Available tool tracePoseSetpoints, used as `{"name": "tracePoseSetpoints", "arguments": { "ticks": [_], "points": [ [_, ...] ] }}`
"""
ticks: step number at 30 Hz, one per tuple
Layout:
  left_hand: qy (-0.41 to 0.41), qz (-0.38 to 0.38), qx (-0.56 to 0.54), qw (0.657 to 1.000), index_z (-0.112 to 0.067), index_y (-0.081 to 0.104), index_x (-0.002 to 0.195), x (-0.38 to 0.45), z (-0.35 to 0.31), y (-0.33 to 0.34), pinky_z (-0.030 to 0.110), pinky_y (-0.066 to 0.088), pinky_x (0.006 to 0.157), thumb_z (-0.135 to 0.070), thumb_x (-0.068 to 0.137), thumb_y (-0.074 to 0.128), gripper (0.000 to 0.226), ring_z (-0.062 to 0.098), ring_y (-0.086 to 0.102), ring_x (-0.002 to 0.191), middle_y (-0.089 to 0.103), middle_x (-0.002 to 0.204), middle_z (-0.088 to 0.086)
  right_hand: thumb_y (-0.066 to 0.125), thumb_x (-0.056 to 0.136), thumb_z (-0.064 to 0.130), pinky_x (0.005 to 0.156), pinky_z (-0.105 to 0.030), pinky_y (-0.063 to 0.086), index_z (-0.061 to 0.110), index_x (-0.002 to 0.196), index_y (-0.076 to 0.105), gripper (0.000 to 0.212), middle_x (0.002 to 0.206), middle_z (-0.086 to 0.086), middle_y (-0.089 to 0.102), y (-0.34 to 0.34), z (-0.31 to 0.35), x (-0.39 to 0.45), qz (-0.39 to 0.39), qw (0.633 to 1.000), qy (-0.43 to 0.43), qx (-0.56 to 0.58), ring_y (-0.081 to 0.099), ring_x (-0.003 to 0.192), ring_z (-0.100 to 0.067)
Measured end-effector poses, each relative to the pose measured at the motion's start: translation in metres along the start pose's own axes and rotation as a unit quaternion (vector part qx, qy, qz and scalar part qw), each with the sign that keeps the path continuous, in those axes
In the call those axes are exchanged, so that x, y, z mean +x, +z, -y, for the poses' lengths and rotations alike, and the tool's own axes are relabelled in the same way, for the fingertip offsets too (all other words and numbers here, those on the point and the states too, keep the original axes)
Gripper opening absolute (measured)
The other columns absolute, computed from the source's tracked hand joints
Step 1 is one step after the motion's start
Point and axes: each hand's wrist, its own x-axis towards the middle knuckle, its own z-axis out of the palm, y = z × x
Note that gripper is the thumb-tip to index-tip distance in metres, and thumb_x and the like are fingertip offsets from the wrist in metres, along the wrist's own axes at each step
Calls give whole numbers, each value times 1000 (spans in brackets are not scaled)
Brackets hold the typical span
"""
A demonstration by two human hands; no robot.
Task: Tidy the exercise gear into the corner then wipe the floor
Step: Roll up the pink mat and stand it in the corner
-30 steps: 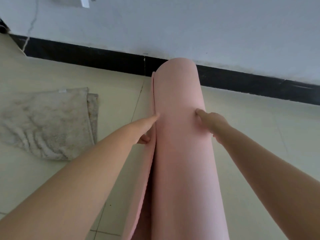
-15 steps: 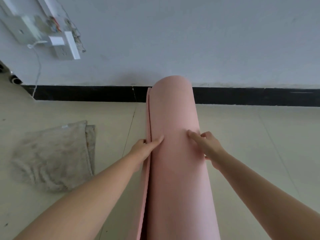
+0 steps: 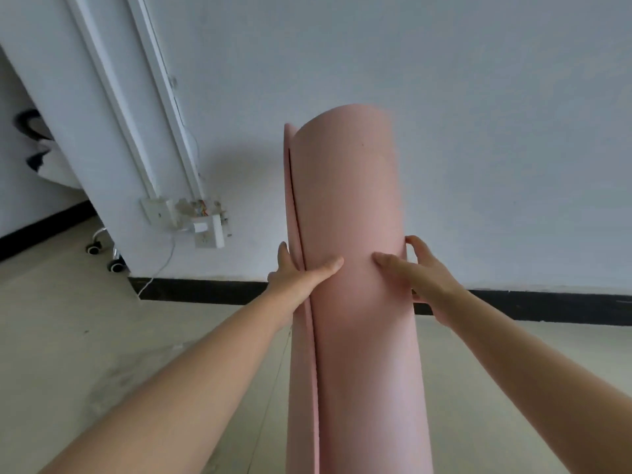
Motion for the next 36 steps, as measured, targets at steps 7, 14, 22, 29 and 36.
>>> {"name": "tracePoseSetpoints", "arguments": {
  "ticks": [7,14,22,29,36],
  "points": [
    [128,54,-25,990,-26,11,147,-30,-65,-22,32,37,102,-28,77,75,95,17,46,121,38,145,-1,71,79,36,64,-15,42,35,129,31,64,100,3,56,-27,63,-32,-4,994,-90,-54,56,87,-6],
    [107,69,-22,992,-17,18,143,-51,-58,-16,26,28,90,-50,94,35,61,13,37,112,35,129,-6,23,95,51,113,-41,29,15,125,35,48,135,-7,43,-47,63,-43,-113,990,-66,50,38,131,-22],
    [191,58,-42,979,-31,18,148,-49,-136,-22,42,36,111,-59,92,32,64,21,41,133,39,145,-3,32,94,54,99,-39,42,16,113,51,47,102,-9,61,-97,154,-48,-117,989,-63,71,59,100,-27],
    [126,104,137,977,-18,42,126,-59,-172,-11,33,48,87,-26,87,53,41,21,54,103,54,114,3,56,87,19,62,-26,39,12,90,55,8,85,-7,53,-89,166,-46,-120,975,-4,-186,49,69,-18],
    [168,83,227,956,-16,47,100,-39,-184,-17,22,36,63,-11,84,55,19,21,46,90,39,111,4,53,80,4,69,-27,42,5,98,64,22,87,-7,57,-89,182,-33,-47,957,2,-285,52,77,-18]
  ]
}}
